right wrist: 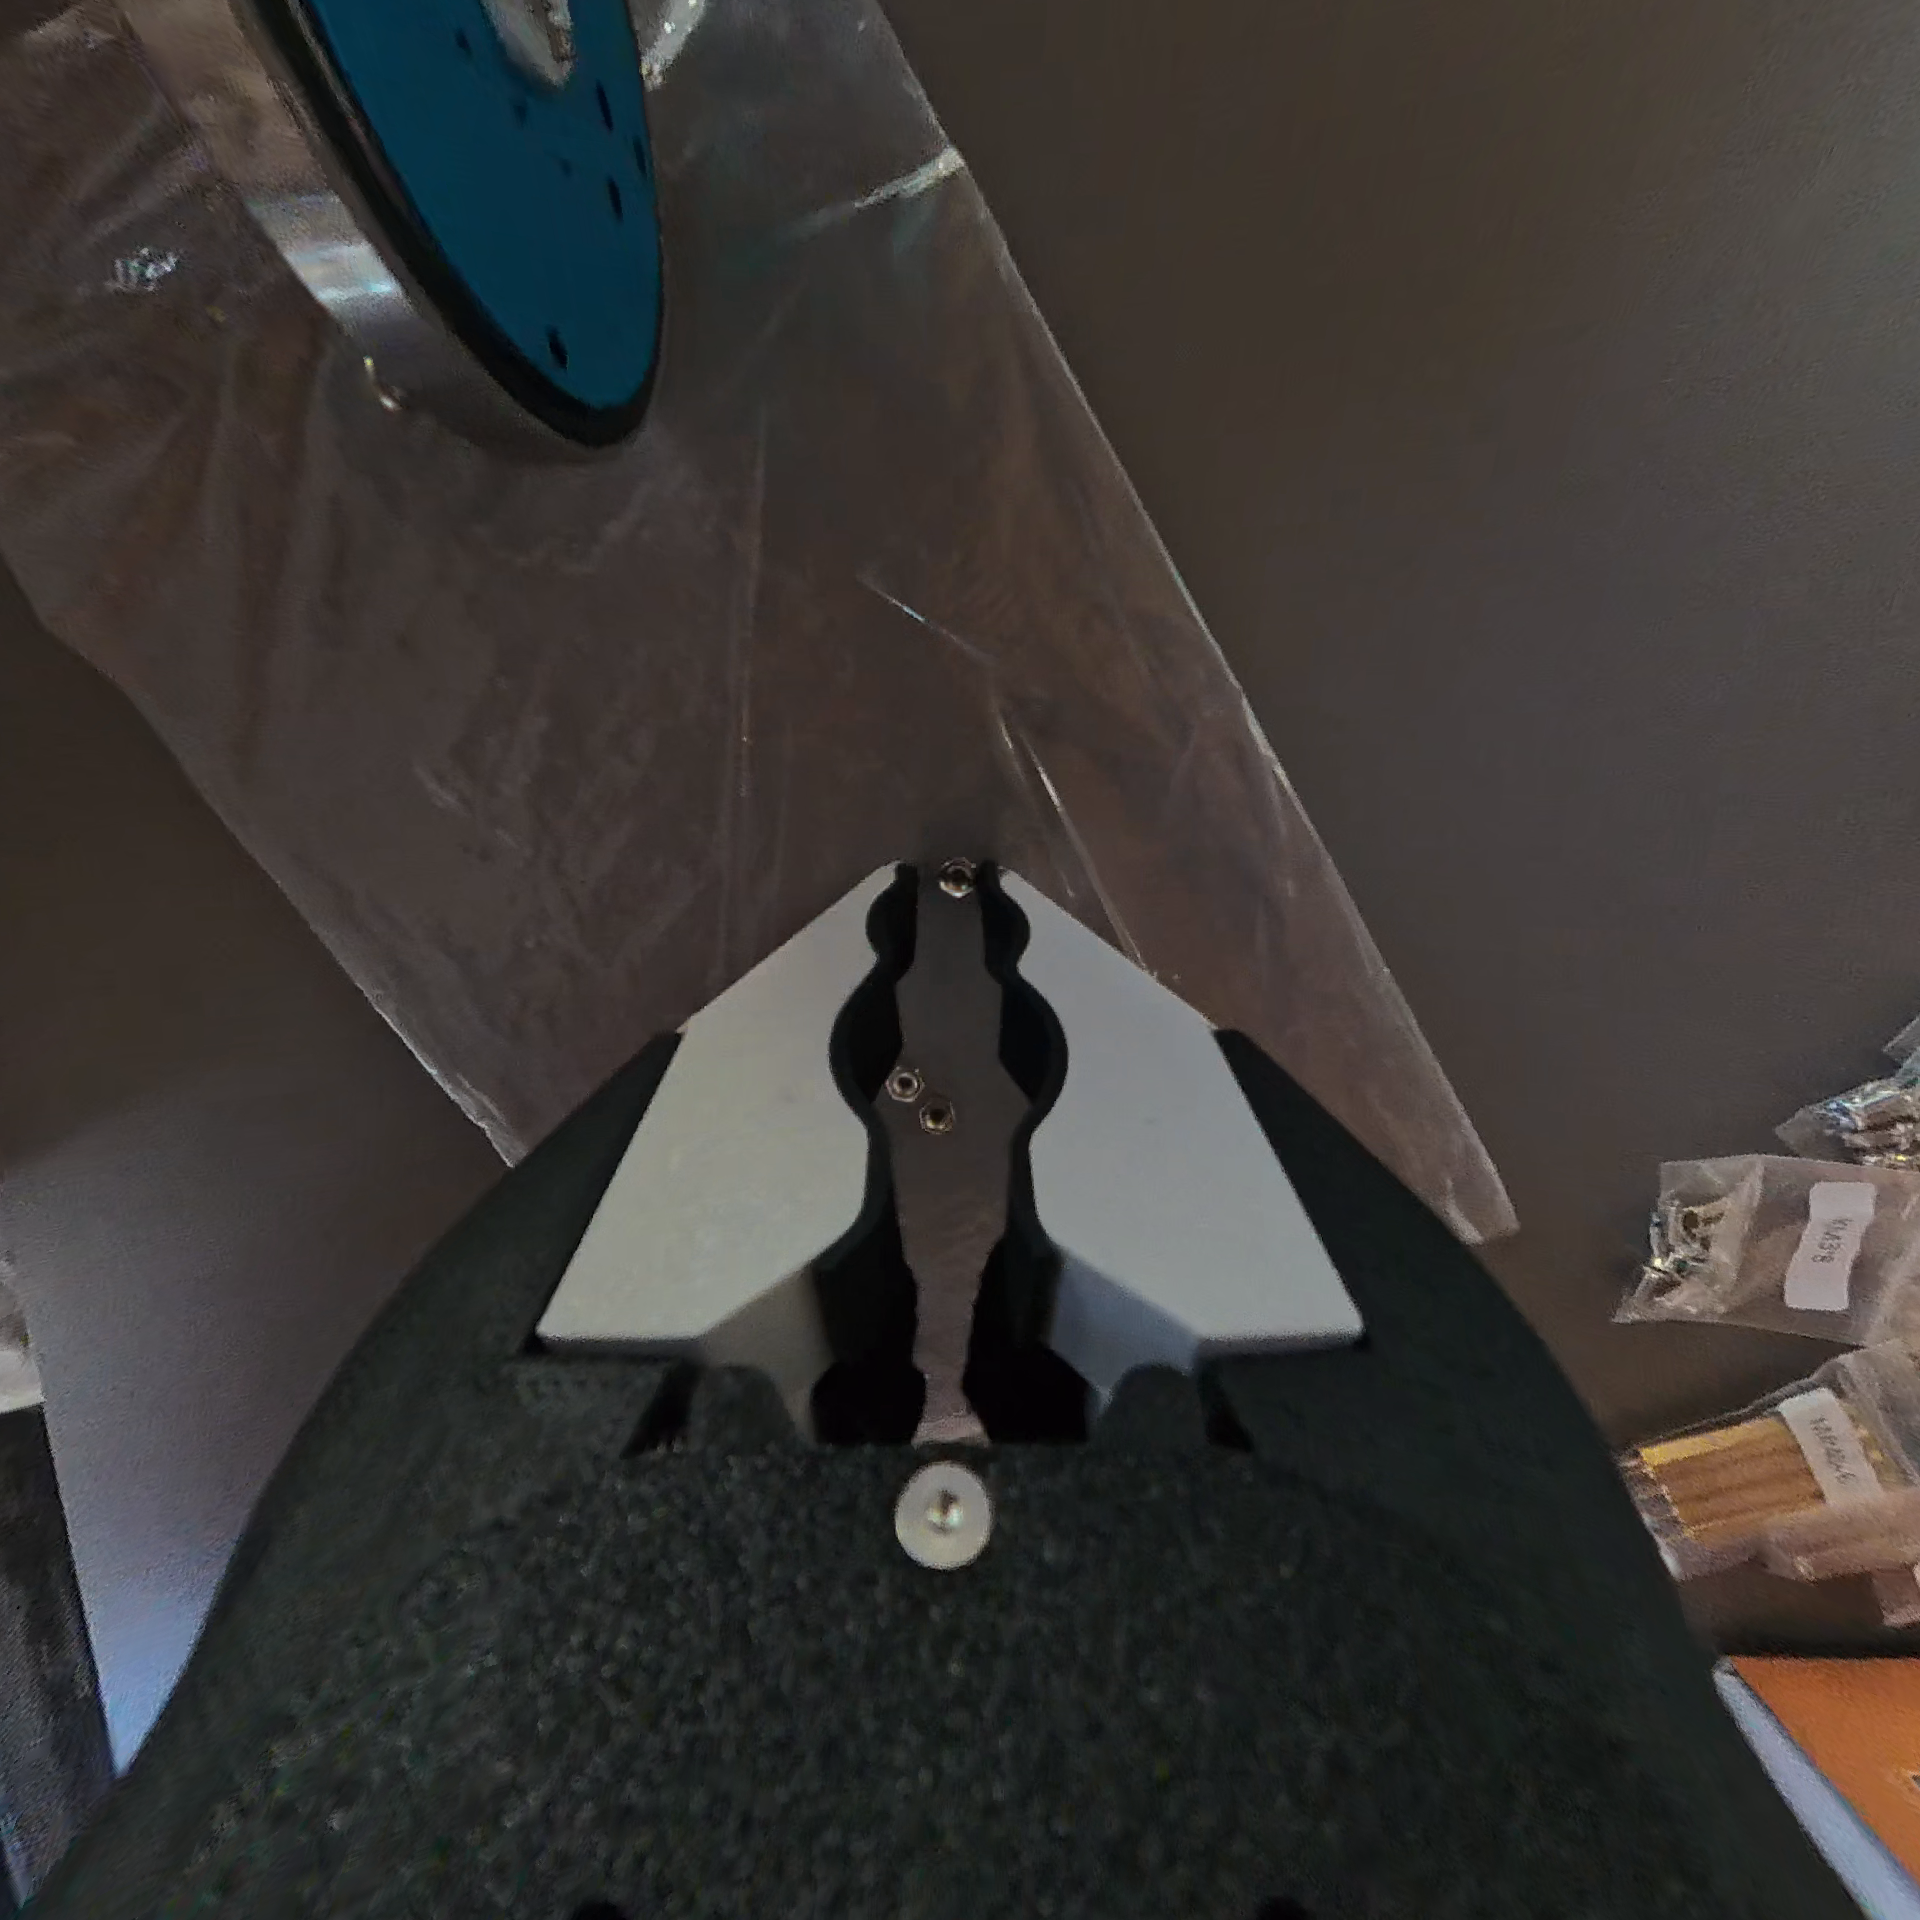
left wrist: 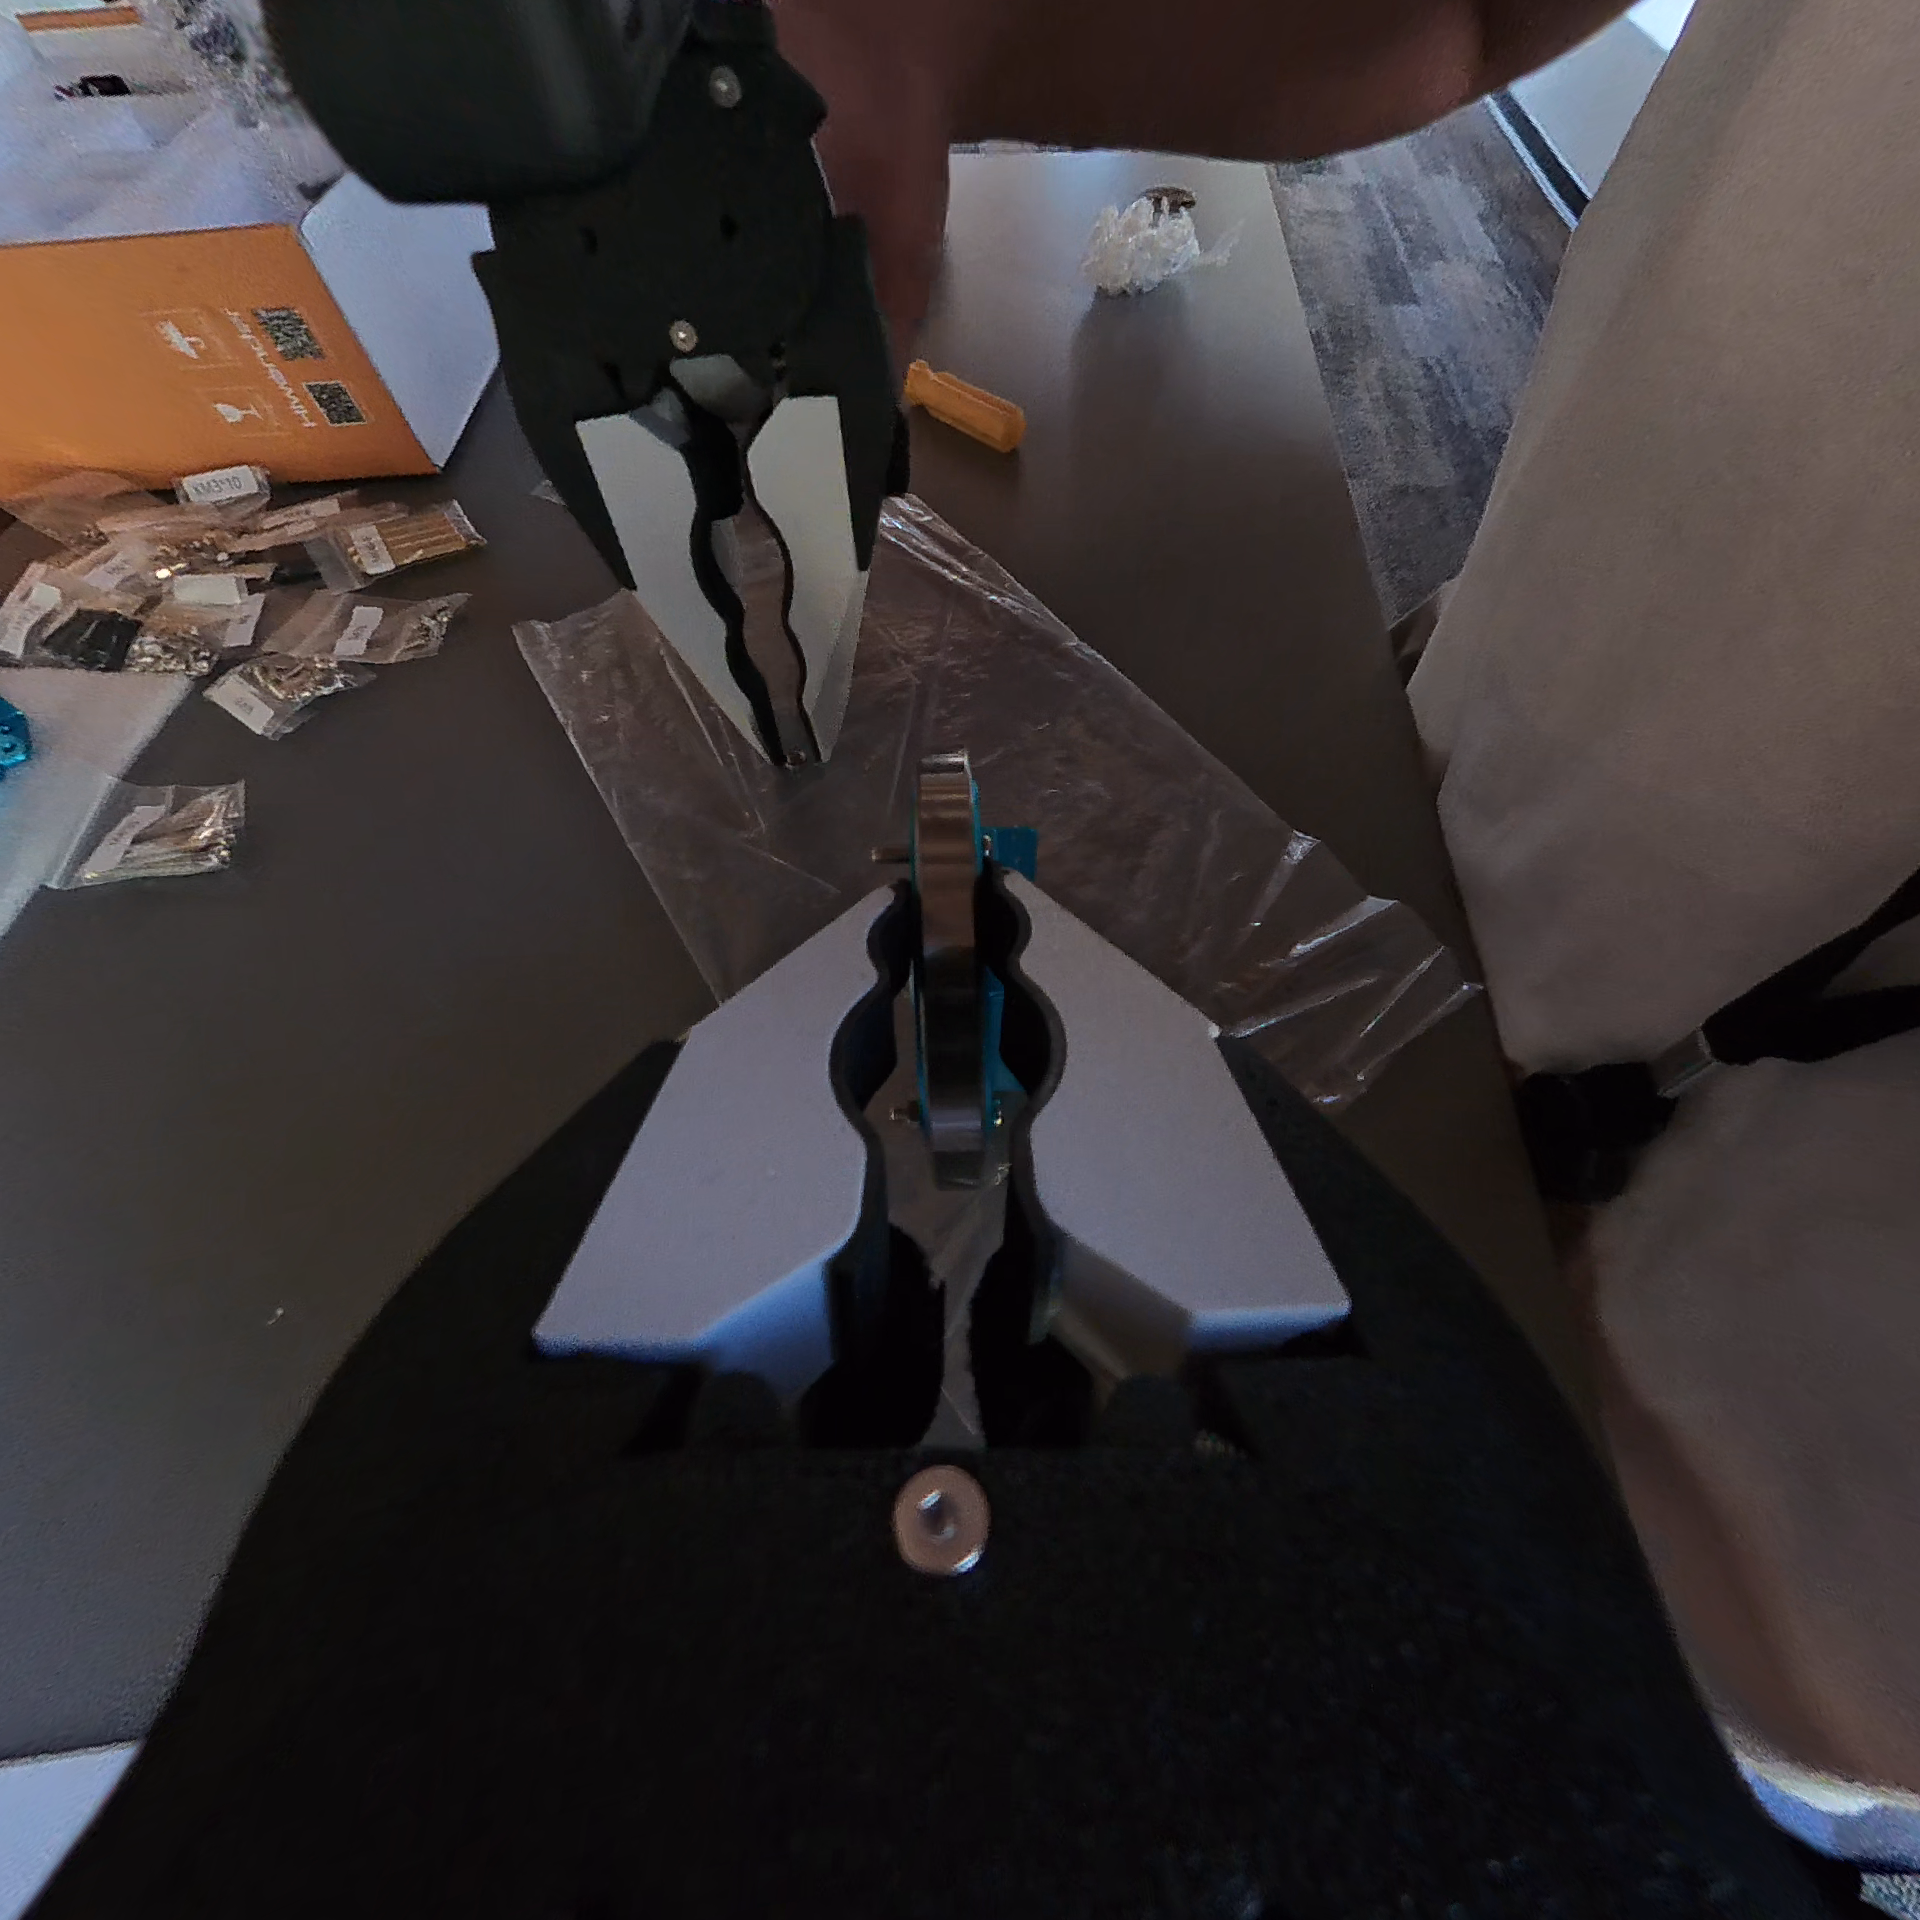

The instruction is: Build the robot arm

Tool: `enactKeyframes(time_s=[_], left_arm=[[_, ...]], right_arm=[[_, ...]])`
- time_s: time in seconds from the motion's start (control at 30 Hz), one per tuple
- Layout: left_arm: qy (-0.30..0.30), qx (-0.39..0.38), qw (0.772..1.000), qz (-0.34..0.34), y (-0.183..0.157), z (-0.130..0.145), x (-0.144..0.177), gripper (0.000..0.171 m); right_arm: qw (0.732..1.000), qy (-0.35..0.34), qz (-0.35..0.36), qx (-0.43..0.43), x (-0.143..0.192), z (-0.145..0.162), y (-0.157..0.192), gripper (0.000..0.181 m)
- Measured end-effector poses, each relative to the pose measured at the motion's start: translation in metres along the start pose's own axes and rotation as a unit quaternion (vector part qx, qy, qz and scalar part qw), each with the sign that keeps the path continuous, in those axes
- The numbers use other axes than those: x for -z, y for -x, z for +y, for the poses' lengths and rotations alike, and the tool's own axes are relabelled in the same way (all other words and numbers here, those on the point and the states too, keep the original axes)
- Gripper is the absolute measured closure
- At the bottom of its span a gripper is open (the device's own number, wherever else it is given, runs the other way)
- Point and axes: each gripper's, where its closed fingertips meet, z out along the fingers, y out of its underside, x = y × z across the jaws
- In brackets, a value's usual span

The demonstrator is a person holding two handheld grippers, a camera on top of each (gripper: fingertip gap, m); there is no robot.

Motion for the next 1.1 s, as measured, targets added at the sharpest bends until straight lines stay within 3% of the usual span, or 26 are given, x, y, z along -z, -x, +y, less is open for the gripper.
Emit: enactKeyframes(time_s=[0.17,0.23,0.3,0.4,0.53,0.7,0.83,1.1], left_arm=[[-0.007,0.016,1.0,0.007,0.002,-0.001,-0.001,0.159],[-0.008,0.02,1.0,0.008,0.003,-0.001,-0.001,0.159],[-0.009,0.022,1.0,0.01,0.004,-0.001,-0.002,0.159],[-0.013,0.03,0.999,0.009,0.005,-0.001,-0.002,0.159],[-0.015,0.032,0.999,0.012,0.004,-0.001,-0.001,0.159],[-0.015,0.029,0.999,0.016,0.003,-0.001,0.0,0.159],[-0.014,0.03,0.999,0.012,0.004,0.0,0.0,0.159],[-0.022,0.044,0.999,-0.002,0.005,0.0,0.0,0.157]], right_arm=[[0.998,-0.055,0.01,-0.013,0.011,-0.009,0.005,0.158],[0.987,-0.158,-0.014,-0.015,0.026,-0.039,0.021,0.153],[0.958,-0.277,-0.06,-0.035,0.041,-0.073,0.041,0.147],[0.937,-0.343,-0.048,-0.055,0.037,-0.101,0.05,0.133],[0.906,-0.417,0.008,-0.066,0.048,-0.122,0.047,0.152],[0.898,-0.432,0.007,-0.088,0.045,-0.118,0.048,0.152],[0.897,-0.433,0.018,-0.081,0.041,-0.121,0.049,0.168],[0.902,-0.424,0.035,-0.072,0.04,-0.12,0.047,0.167]])
